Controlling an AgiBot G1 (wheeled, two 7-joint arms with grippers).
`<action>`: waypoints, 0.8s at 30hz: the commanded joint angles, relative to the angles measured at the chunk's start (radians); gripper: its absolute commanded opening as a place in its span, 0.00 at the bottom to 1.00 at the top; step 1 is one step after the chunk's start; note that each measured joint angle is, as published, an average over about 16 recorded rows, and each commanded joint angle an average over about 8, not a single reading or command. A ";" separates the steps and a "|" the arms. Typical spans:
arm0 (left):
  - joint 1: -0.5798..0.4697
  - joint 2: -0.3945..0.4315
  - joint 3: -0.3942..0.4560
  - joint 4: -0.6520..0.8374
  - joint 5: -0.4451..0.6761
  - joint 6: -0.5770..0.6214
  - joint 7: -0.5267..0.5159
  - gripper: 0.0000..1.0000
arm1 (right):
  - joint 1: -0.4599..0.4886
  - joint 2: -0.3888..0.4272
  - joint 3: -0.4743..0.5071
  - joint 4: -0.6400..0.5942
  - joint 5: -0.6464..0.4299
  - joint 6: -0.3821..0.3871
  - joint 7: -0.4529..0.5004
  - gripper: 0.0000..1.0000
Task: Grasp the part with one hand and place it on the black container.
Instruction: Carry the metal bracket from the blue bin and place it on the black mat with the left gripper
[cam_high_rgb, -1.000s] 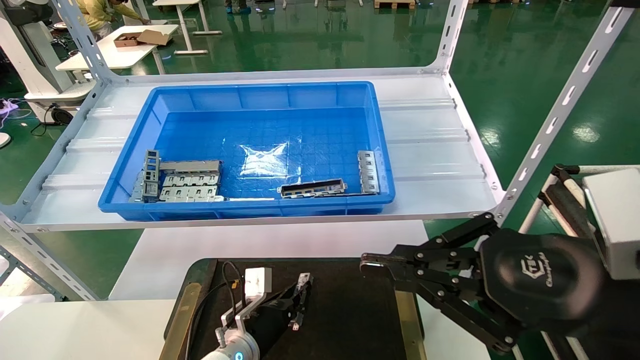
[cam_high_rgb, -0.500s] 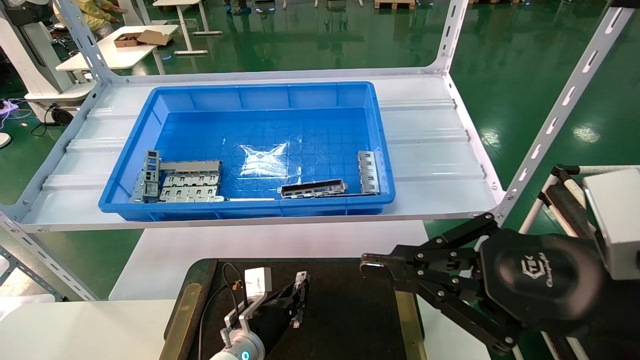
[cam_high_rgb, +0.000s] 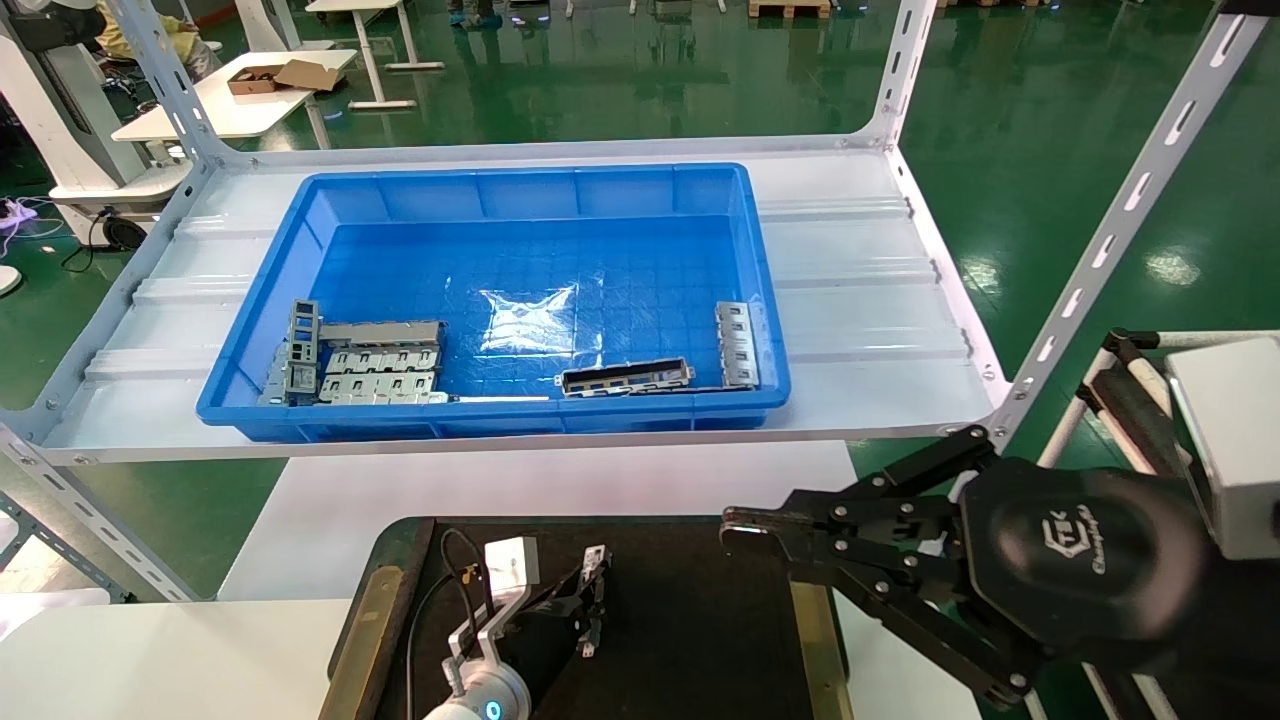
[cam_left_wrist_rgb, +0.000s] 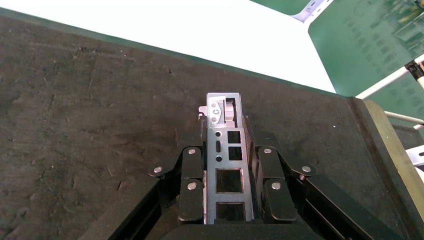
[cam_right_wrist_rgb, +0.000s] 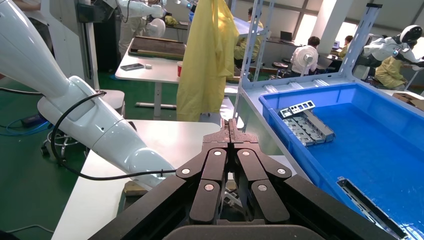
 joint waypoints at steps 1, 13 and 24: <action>-0.005 0.000 0.021 0.004 -0.015 -0.010 -0.007 0.00 | 0.000 0.000 0.000 0.000 0.000 0.000 0.000 0.11; -0.023 -0.002 0.125 0.006 -0.092 -0.064 -0.027 1.00 | 0.000 0.000 0.000 0.000 0.000 0.000 0.000 1.00; -0.055 -0.009 0.195 -0.008 -0.160 -0.087 -0.032 1.00 | 0.000 0.000 -0.001 0.000 0.001 0.000 0.000 1.00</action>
